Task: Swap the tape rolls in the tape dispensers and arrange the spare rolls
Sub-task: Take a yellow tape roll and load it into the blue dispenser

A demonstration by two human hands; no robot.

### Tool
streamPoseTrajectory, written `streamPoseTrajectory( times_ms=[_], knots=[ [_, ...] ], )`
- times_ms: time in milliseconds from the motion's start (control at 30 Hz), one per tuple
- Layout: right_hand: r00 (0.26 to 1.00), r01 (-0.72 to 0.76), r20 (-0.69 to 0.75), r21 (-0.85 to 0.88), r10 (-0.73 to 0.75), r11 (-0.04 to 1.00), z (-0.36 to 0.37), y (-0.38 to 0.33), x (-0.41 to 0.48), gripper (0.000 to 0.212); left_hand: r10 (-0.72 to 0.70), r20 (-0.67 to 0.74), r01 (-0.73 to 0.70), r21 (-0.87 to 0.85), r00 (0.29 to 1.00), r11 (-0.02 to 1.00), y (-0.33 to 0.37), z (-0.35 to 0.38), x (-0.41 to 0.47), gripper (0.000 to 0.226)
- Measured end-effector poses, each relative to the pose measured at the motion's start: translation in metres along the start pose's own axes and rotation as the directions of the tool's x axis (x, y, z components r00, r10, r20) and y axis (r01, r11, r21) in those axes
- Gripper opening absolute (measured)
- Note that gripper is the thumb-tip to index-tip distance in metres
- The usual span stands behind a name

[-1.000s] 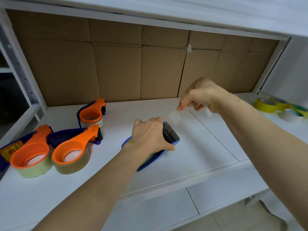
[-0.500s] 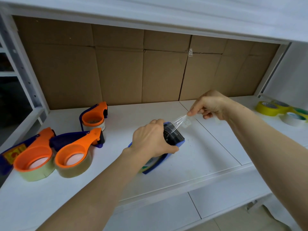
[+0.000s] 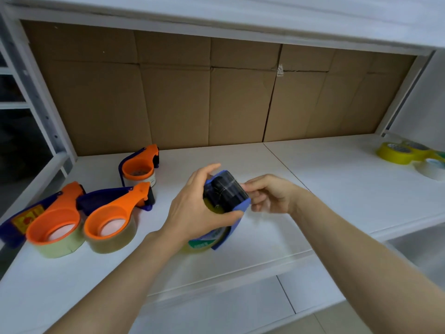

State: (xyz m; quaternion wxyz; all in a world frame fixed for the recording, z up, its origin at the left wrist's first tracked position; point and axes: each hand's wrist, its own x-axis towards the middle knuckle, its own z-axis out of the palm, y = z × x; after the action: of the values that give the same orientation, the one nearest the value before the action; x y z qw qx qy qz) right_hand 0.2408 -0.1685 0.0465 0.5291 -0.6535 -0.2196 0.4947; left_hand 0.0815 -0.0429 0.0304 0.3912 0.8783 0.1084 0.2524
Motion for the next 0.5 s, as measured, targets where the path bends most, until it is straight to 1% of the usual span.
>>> streamPoseTrajectory(
  times_ms=[67, 133, 200, 333, 500],
  knots=[
    [0.993, 0.007, 0.114, 0.107, -0.019, 0.994, 0.017, 0.009, 0.009, 0.015, 0.046, 0.030, -0.045, -0.012, 0.998, 0.999, -0.005, -0.008, -0.003, 0.093],
    [0.982, -0.008, 0.188, 0.219, -0.034, 0.976, 0.031, 0.015, 0.018, 0.022, 0.092, 0.044, -0.094, 0.049, 0.995, 0.994, -0.009, -0.016, -0.006, 0.082],
    [0.977, -0.016, 0.209, 0.291, -0.047, 0.956, 0.043, 0.018, 0.026, 0.024, 0.117, 0.039, -0.121, 0.122, 0.992, 0.985, -0.015, -0.023, -0.007, 0.073],
    [0.979, 0.037, 0.182, 0.285, -0.092, 0.958, 0.058, 0.018, 0.034, 0.023, 0.119, 0.000, -0.116, 0.217, 0.993, 0.969, -0.026, -0.033, -0.010, 0.067],
    [0.991, 0.089, 0.066, 0.332, -0.117, 0.939, 0.072, 0.018, 0.039, 0.014, 0.177, -0.093, -0.157, 0.187, 0.980, 0.970, -0.039, -0.033, -0.008, 0.057]
  ],
)
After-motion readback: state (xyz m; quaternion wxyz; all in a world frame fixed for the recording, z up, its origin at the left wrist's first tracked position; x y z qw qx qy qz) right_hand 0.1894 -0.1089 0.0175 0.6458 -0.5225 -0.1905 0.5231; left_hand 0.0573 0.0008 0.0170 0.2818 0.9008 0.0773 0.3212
